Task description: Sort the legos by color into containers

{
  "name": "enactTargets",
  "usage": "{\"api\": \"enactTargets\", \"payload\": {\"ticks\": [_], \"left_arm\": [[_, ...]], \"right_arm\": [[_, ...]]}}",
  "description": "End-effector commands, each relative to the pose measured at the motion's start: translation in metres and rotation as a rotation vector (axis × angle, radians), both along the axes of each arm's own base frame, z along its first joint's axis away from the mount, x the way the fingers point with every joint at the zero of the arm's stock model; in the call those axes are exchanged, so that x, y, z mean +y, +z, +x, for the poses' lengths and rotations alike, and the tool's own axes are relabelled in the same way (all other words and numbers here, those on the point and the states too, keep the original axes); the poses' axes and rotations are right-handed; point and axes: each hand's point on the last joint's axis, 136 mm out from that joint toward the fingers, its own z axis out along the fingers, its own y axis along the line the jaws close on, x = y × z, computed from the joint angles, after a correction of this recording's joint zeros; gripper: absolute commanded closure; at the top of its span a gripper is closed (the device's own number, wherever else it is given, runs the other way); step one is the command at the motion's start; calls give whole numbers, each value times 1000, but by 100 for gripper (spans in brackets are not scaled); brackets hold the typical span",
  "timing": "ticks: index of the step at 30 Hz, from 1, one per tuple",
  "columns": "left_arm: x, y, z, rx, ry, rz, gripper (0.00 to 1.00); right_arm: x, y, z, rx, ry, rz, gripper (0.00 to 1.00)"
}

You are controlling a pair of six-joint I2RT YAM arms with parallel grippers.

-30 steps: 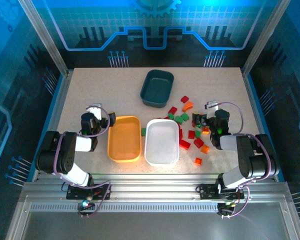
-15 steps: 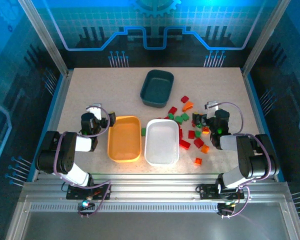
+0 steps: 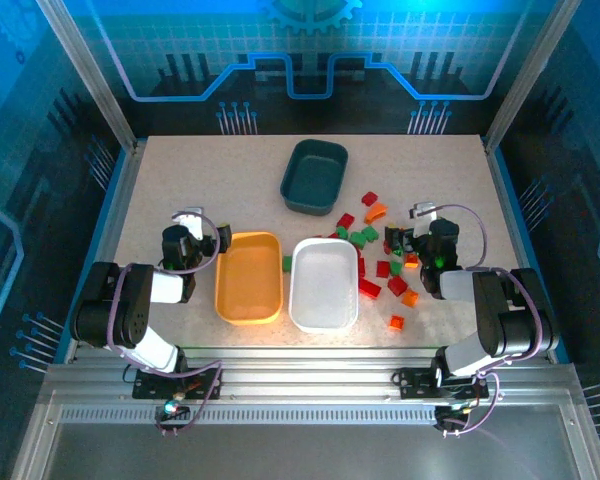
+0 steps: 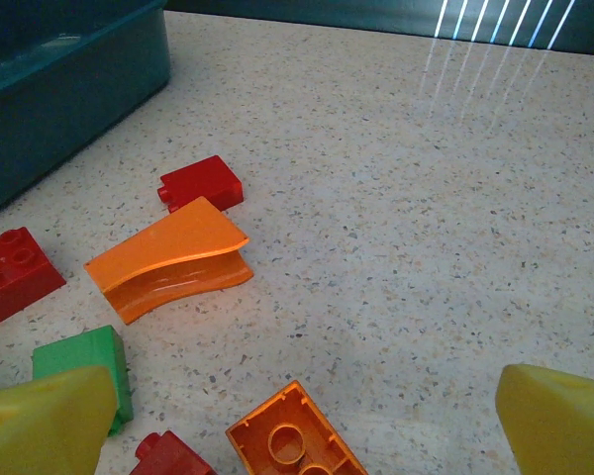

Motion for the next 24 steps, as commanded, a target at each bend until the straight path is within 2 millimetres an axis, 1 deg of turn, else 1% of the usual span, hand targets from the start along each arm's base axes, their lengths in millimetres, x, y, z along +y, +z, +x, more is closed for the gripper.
{"api": "enactTargets", "payload": {"ticks": [1,18,19,20,22,24], "left_arm": [[-5,16,5,-47,-24,1,1],[-5,16,6,-50,-23,0,1],[-7,17,5,-52,-35,1,1],[-11,21,4,-56,-60,4,1],[-15,35,2,-40,-69,20,1],[-16,59,0,-4,-46,22,1]], "right_arm": [[3,6,4,-13,8,-1,0],[4,5,4,-12,9,-2,0],[3,5,4,-12,8,-1,0],[3,6,4,-13,9,-1,0],[4,6,4,-13,9,-1,0],[3,6,4,-13,8,-2,0]]}}
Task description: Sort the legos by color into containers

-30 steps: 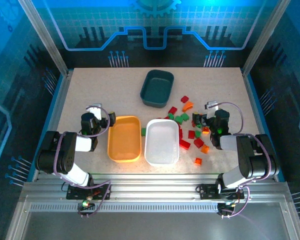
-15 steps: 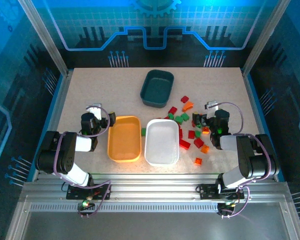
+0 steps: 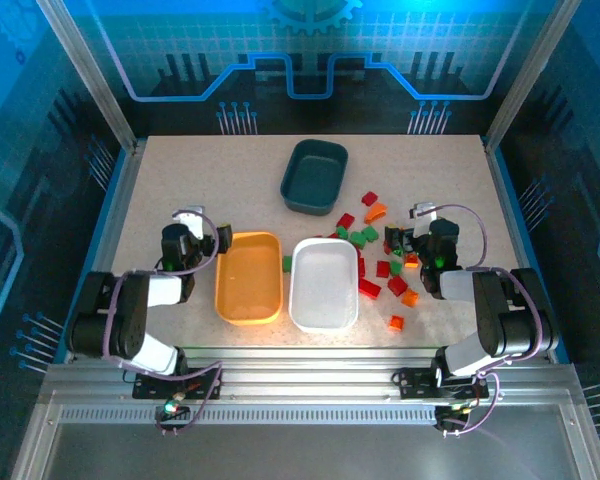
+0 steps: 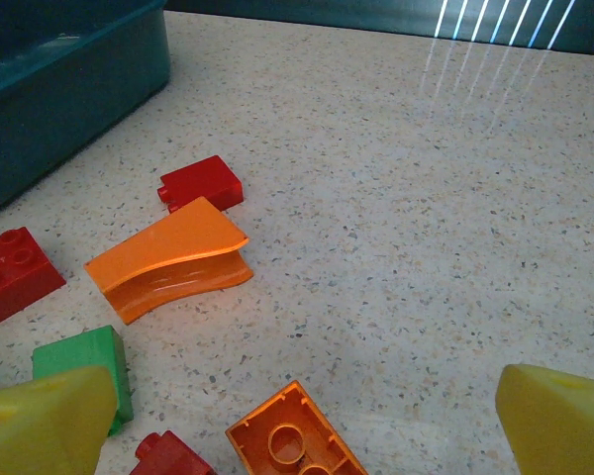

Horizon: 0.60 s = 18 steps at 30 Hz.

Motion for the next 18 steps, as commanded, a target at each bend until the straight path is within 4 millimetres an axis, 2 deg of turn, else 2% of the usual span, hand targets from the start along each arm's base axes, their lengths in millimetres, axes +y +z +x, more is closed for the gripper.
{"api": "enactTargets", "payload": {"ticks": [1,3,5,7,9,10,11,12,13,14,15,16,17,18], "left_arm": [[-4,59,4,-4,22,-19,1],[2,91,-1,25,112,-132,1],[10,120,-10,69,240,-274,1],[12,140,-21,128,317,-396,1],[-8,162,-25,152,196,-416,1],[-10,164,-29,173,200,-438,1],[-6,159,-33,194,255,-486,1],[-2,151,-37,214,303,-531,1],[-1,141,-40,236,339,-594,1],[-9,131,-39,247,277,-635,1],[-17,126,-38,255,217,-666,1],[-21,115,-42,288,211,-688,2],[-20,101,-48,343,249,-700,7],[-23,89,-54,395,263,-705,11]], "right_arm": [[3,5,4,-13,9,-1,0],[3,6,5,-11,9,0,0],[10,17,6,32,13,-47,0],[36,56,4,-2,82,-132,0],[51,112,-6,-118,57,-132,0],[53,142,-14,-164,21,-83,0],[46,161,-21,-155,-47,6,0],[32,171,-25,-130,-151,121,0],[9,167,-34,-53,-325,250,0],[-20,156,-49,34,-552,361,0],[-33,146,-54,94,-622,422,0],[-25,137,-47,157,-506,456,16],[-20,126,-46,216,-458,507,20],[-15,115,-48,287,-441,515,21]]}}
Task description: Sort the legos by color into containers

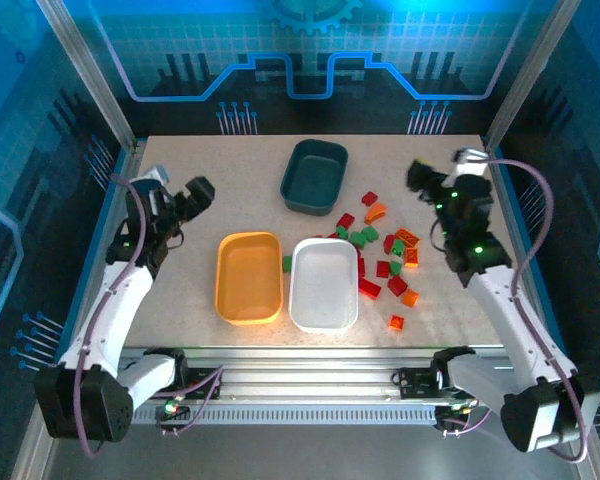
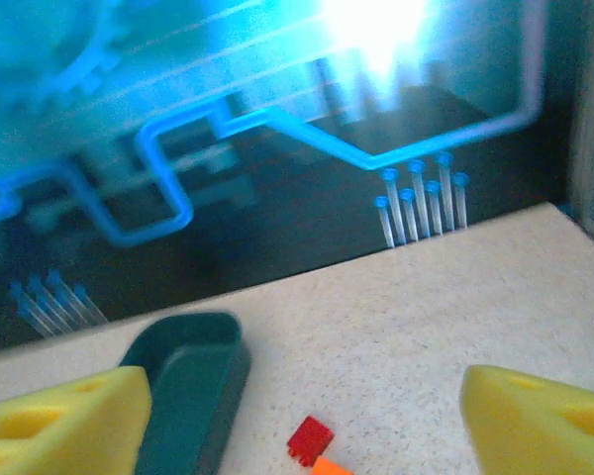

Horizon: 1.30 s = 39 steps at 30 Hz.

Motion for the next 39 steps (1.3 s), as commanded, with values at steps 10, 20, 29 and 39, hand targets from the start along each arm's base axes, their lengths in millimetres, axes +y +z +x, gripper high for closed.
{"api": "enactTargets", "payload": {"ticks": [10,20,29,39], "left_arm": [[-18,-125,-105,558,-10,57,26],[-30,-161,-109,659,-105,132,41],[-35,-174,-108,648,-137,143,46],[-27,-181,-103,637,-108,187,77]], "right_arm": [[107,-213,-106,936,345,-93,35],[156,-248,-148,1031,542,-37,41],[180,-274,-148,1078,546,-76,59],[176,-268,-149,1048,433,-173,88]]}}
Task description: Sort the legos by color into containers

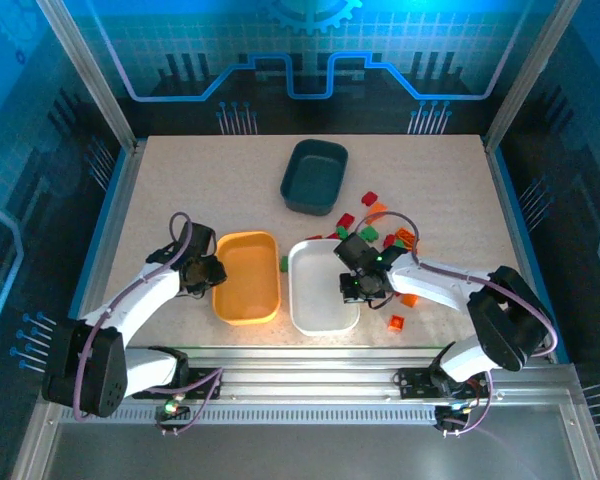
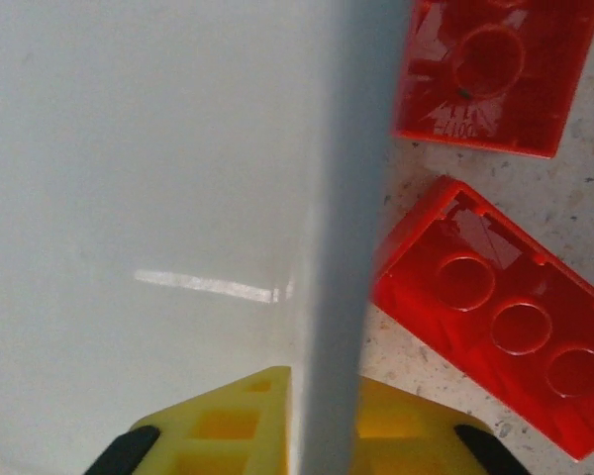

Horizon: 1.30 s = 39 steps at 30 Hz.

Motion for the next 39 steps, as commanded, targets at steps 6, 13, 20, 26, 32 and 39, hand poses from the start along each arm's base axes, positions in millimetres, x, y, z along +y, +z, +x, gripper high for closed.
{"api": "enactTargets", "payload": {"ticks": [6,13,20,26,32,39], "left_arm": [[5,-3,4,-3,-8,46,99],[-3,62,13,-127,-34,20,100],[32,171,50,-357,3,202,100],[101,186,109,-294,164,179,100],[147,177,148,-204,171,260,100],[160,148,183,-279,178,135,100]], "right_arm": [[-7,30,-2,-125,-63,-19,100],[-5,95,3,-258,-51,86,100],[36,170,68,-447,-68,223,100],[94,192,159,-481,-90,309,100],[124,167,245,-414,-123,364,100],[143,97,304,-312,-144,287,100]]}}
